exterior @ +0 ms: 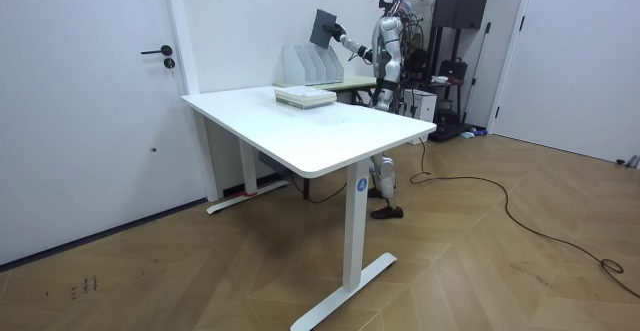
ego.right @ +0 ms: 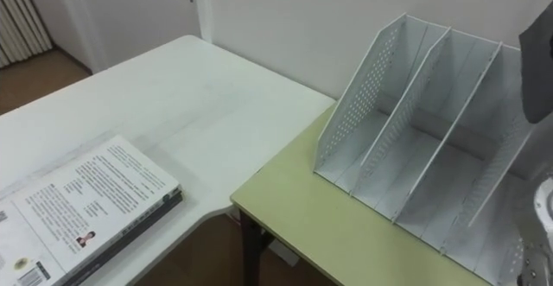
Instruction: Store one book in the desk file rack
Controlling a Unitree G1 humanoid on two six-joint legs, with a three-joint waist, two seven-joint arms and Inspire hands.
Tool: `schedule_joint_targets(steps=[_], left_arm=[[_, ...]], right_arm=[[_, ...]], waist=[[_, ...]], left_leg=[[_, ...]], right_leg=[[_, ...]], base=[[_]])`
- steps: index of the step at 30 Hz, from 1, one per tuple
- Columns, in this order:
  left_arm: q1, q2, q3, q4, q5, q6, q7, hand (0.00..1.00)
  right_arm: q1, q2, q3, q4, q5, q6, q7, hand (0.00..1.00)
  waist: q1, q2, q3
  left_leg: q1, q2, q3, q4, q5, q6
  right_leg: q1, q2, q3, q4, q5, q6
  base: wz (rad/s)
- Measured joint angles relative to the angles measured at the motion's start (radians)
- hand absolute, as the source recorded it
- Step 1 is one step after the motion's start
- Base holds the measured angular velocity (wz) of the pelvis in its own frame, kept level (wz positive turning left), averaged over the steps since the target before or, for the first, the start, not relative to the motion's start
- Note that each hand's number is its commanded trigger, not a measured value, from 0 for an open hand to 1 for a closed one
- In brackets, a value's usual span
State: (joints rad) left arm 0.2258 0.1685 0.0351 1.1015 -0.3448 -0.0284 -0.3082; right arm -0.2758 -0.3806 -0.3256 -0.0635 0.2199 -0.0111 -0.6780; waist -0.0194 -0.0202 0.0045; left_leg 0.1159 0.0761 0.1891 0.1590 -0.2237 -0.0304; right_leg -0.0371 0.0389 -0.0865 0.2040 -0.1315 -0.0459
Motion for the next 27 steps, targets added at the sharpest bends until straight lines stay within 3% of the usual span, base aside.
schedule_joint_targets(steps=[8,19,20,21,27], left_arm=[[0.0,0.0,-0.001,-0.004,-0.009,0.002,0.02,0.0],[0.002,0.0,-0.002,-0.004,-0.015,0.002,0.044,0.0],[0.002,0.0,-0.002,-0.004,-0.015,0.002,0.044,0.0],[0.002,0.001,-0.002,-0.004,-0.016,0.002,0.044,0.0],[0.002,0.001,-0.001,-0.003,-0.016,0.003,0.043,0.0]], right_arm=[[0.007,0.031,0.022,0.054,-0.003,0.0,-0.036,1.0],[0.033,0.035,0.049,0.091,-0.003,0.0,-0.041,0.97],[0.039,0.035,0.051,0.091,-0.003,0.0,-0.04,0.07],[0.042,0.035,0.052,0.091,-0.002,0.0,-0.04,0.0],[0.067,0.035,0.069,0.091,0.016,-0.001,-0.038,0.0]], waist=[[0.001,-0.004,-0.0003],[0.005,-0.004,-0.0014],[0.006,-0.004,-0.0014],[0.006,-0.004,-0.0015],[0.012,-0.006,-0.0057]], left_leg=[[0.0,0.0,0.0,0.0,0.0,0.0],[0.018,0.0,-0.001,-0.001,0.0,0.0],[0.018,0.0,-0.001,-0.001,0.0,0.0],[0.018,0.0,-0.001,-0.001,0.0,0.0],[0.019,0.0,0.001,-0.001,0.0,0.0]], right_leg=[[0.0,0.0,0.001,-0.002,0.0,0.0],[0.02,-0.001,-0.005,-0.003,0.0,0.0],[0.02,-0.001,-0.005,-0.002,0.0,0.0],[0.02,-0.001,-0.005,-0.002,0.0,0.0],[0.02,0.0,-0.003,-0.002,0.0,0.0]], base=[[0.0],[0.0],[0.0],[0.0],[0.0]])
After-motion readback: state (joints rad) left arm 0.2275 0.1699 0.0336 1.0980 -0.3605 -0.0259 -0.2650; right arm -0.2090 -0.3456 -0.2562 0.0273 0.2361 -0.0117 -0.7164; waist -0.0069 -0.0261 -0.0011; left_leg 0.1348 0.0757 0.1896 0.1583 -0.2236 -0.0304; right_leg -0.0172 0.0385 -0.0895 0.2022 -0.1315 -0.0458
